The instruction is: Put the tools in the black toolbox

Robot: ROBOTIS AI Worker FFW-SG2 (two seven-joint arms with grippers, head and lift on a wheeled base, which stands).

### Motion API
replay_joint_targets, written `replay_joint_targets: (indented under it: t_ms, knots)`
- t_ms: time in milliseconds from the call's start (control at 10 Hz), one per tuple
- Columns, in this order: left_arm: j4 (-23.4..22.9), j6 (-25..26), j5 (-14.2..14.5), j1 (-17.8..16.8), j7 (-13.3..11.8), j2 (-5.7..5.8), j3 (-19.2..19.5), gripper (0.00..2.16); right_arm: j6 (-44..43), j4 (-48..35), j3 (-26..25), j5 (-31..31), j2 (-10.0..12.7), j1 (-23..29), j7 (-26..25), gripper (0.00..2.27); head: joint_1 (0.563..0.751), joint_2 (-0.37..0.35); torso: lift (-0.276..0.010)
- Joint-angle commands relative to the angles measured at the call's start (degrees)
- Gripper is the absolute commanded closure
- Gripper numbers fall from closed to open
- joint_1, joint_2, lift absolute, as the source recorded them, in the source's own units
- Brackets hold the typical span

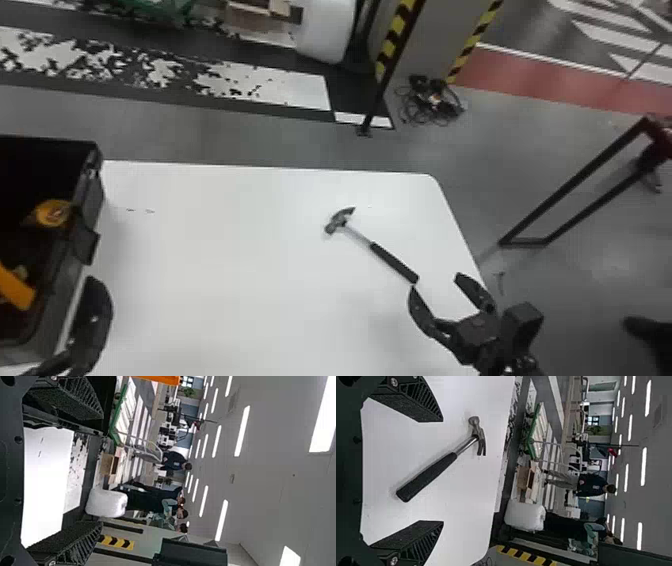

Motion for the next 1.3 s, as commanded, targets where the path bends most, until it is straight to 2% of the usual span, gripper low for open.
replay_joint_targets:
  t_ms: [0, 200, 500, 700, 900, 1200]
  knots:
    - [0.00, 0.06, 0.09, 0.08, -0.14, 0.08, 0.00, 0.04, 3.48, 2.75, -0.43, -0.10, -2.22, -3.60, 1.00, 0.09, 0.695, -0.350, -0.039]
    - [-0.09, 0.06, 0.09, 0.08, -0.14, 0.08, 0.00, 0.04, 8.05, 5.91, 0.88, 0.86, -4.68, -8.61, 2.49, 0.09, 0.695, -0.350, -0.039]
    - [-0.26, 0.06, 0.00, 0.26, -0.14, 0.17, -0.09, 0.04, 17.89, 8.29, 4.49, 4.47, -6.26, -15.29, 5.04, 0.08, 0.695, -0.350, -0.039]
    - [-0.35, 0.06, 0.00, 0.34, -0.14, 0.17, -0.09, 0.04, 22.64, 8.81, 7.56, 7.98, -6.26, -18.01, 5.04, 0.10, 0.695, -0.350, -0.039]
    - [-0.35, 0.06, 0.00, 0.43, -0.14, 0.17, -0.09, 0.04, 25.27, 9.69, 9.76, 8.77, -6.26, -20.47, 4.78, 0.12, 0.695, -0.329, -0.039]
    - [-0.18, 0.06, 0.00, 0.52, -0.14, 0.17, 0.00, 0.05, 29.84, 10.75, 9.94, 8.77, -6.26, -23.37, 4.78, 0.13, 0.695, -0.318, -0.039]
